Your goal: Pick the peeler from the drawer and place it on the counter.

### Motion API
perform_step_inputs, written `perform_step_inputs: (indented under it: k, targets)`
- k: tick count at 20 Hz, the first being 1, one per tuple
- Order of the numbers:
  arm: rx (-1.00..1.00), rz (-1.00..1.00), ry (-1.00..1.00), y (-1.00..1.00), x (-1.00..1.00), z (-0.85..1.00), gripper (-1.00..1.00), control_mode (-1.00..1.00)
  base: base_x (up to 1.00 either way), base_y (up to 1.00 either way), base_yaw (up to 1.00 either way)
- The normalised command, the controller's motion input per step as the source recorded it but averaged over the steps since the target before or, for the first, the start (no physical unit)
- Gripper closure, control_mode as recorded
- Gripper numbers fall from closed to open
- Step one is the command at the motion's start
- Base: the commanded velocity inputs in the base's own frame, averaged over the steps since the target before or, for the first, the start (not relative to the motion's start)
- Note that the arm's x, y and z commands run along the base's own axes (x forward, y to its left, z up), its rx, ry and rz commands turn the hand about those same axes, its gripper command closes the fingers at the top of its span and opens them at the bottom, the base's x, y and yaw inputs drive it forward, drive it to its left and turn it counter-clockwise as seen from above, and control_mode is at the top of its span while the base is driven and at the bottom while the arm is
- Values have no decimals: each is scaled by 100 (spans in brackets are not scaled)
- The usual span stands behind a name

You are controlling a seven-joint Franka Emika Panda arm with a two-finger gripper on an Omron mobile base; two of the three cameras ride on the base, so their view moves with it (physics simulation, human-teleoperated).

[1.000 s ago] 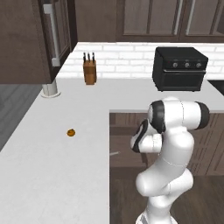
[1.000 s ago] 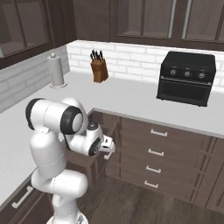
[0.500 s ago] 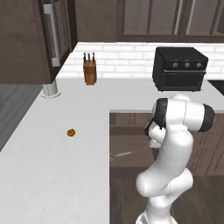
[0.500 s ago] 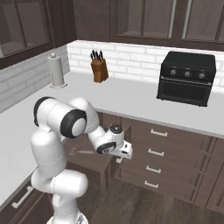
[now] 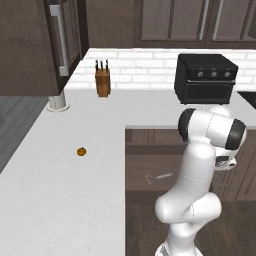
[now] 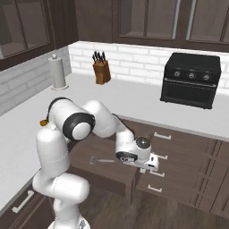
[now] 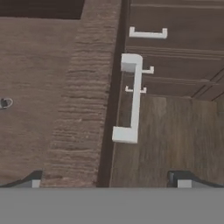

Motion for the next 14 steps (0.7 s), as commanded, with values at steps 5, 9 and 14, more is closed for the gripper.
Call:
perform_step_inputs:
  k: [5,9,14]
  targets:
    - [18,-1,18,-27,0,100,-100,-100,0,0,0]
    - [24,9,6,2,15,100,-100,-100,0,0,0]
    - [11,4,1,4,17,100,-100,-100,0,0,0]
